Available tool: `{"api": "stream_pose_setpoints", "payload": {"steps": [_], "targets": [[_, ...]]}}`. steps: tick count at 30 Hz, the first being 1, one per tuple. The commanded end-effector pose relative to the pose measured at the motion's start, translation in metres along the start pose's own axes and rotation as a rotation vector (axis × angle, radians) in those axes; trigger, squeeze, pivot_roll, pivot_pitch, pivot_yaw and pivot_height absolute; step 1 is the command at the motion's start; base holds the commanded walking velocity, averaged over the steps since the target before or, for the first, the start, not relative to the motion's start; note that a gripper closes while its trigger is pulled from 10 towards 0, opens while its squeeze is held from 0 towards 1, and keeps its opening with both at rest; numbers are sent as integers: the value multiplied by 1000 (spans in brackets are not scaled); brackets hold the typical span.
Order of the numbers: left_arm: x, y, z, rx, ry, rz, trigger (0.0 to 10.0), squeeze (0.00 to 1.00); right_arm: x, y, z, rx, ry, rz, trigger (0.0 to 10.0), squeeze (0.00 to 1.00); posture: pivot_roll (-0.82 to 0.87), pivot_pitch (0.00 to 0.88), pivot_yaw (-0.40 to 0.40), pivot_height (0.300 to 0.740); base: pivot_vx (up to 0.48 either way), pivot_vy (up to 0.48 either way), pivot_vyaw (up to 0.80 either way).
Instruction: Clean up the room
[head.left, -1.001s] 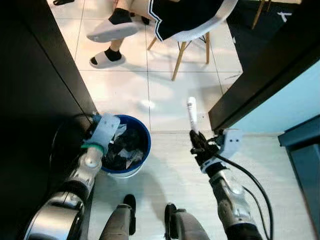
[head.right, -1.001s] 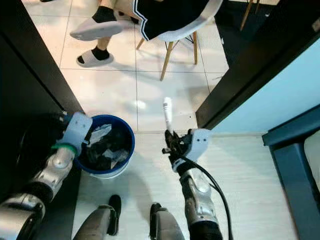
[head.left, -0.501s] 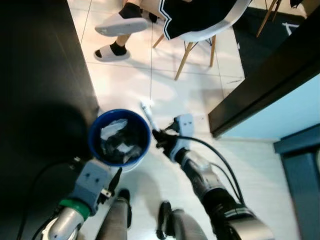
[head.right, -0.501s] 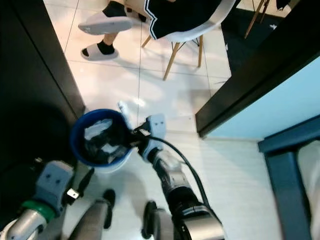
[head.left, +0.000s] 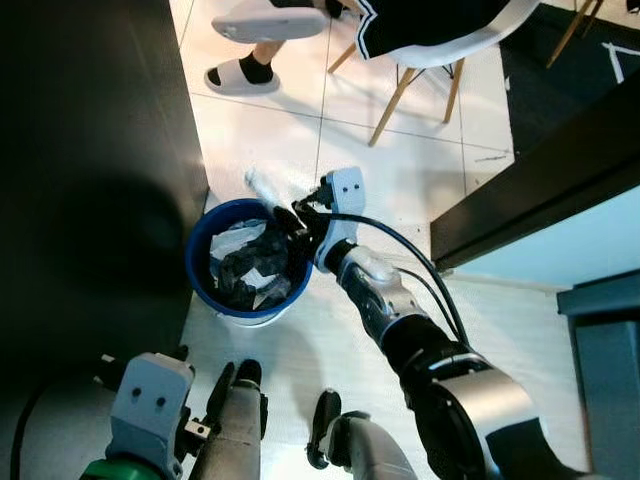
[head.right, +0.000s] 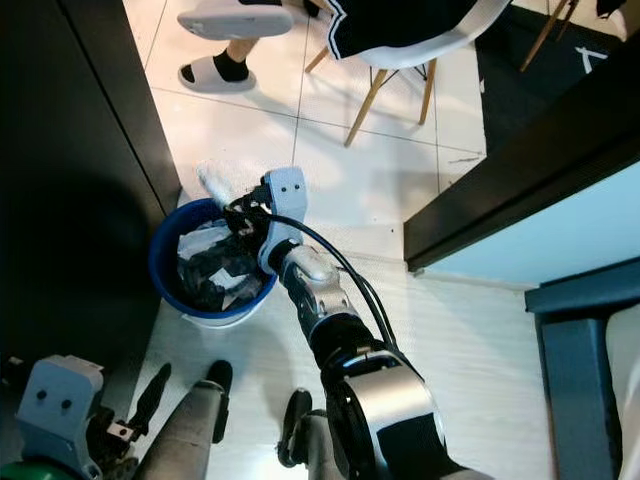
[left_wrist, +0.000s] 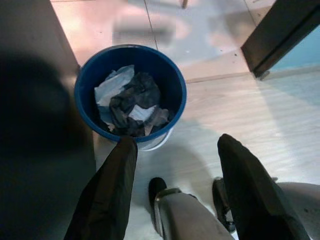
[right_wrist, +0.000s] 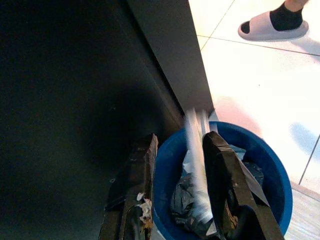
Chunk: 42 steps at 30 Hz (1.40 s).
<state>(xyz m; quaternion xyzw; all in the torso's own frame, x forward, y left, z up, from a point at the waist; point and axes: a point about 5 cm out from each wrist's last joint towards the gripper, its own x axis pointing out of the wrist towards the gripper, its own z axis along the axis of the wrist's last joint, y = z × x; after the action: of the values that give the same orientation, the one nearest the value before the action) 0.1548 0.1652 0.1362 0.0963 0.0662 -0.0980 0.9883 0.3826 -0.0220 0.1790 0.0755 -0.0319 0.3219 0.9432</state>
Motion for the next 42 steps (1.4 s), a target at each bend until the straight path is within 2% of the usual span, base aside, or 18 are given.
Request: {"api": "stream_pose_setpoints", "payload": {"steps": [1, 11, 16, 18, 19, 20, 22, 23, 24, 25, 26, 27, 31, 37, 38, 40, 41, 42], "targets": [[1, -2, -3, -16, 49, -30, 10000, 0, -13, -9, -24, 6, 70, -51, 10000, 0, 500, 475, -114, 735, 0, 0, 0], [24, 1, 1, -9, 50, -60, 10000, 0, -44, -34, -50, 85, 72, -113, 10000, 0, 440, 403, -100, 735, 0, 0, 0], [60, -6, -7, 52, 37, -159, 10000, 0, -94, -50, -93, 100, 106, -247, 10000, 0, 293, 270, -62, 735, 0, 0, 0], [60, -6, -7, 52, 37, -159, 10000, 0, -94, -50, -93, 100, 106, -247, 10000, 0, 293, 270, -62, 735, 0, 0, 0], [68, -9, 0, 67, -10, -197, 10000, 0, -109, -53, -105, 108, 123, -287, 10000, 0, 287, 264, -58, 735, 0, 0, 0], [83, -4, 18, 184, -123, -170, 10000, 0, -131, -58, -118, 115, 140, -354, 10000, 0, 260, 225, -38, 735, 0, 0, 0], [83, -4, 18, 184, -123, -170, 10000, 0, -131, -58, -118, 115, 140, -354, 10000, 0, 260, 225, -38, 735, 0, 0, 0], [101, 4, 36, 324, -215, -95, 10000, 0, -152, -65, -127, 113, 148, -420, 10000, 0, 248, 209, -33, 735, 0, 0, 0], [101, 4, 36, 324, -215, -95, 10000, 0, -152, -65, -127, 113, 148, -420, 10000, 0, 248, 209, -33, 735, 0, 0, 0], [141, 23, 70, 688, -376, 77, 10000, 0, -187, -75, -139, 128, 152, -525, 10000, 0, 201, 160, -15, 735, 0, 0, 0], [141, 23, 70, 688, -376, 77, 10000, 0, -187, -75, -139, 128, 152, -525, 10000, 0, 201, 160, -15, 735, 0, 0, 0], [152, 29, 78, 801, -408, 120, 10000, 0, -195, -77, -142, 138, 151, -547, 10000, 0, 201, 160, -15, 735, 0, 0, 0], [167, 42, 92, 1030, -471, 256, 10000, 0, -199, -78, -141, 139, 130, -561, 10000, 0, 164, 134, 1, 735, 0, 0, 0], [173, 52, 95, 1151, -500, 303, 10000, 0, -196, -81, -134, 134, 92, -571, 10000, 0, 158, 112, 8, 735, 0, 0, 0], [177, 63, 83, 1188, -410, 316, 10000, 0, -192, -83, -131, 132, 80, -571, 10000, 0, 161, 105, 11, 735, 0, 0, 0], [177, 63, 83, 1188, -410, 316, 10000, 0, -192, -83, -131, 132, 80, -571, 10000, 0, 161, 105, 11, 735, 0, 0, 0], [181, 88, 64, 1172, -198, 405, 10000, 0, -189, -83, -129, 131, 72, -571, 10000, 0, 165, 97, 12, 735, 0, 0, 0], [181, 88, 64, 1172, -198, 405, 10000, 0, -189, -83, -129, 131, 72, -571, 10000, 0, 165, 97, 12, 735, 0, 0, 0]]}}
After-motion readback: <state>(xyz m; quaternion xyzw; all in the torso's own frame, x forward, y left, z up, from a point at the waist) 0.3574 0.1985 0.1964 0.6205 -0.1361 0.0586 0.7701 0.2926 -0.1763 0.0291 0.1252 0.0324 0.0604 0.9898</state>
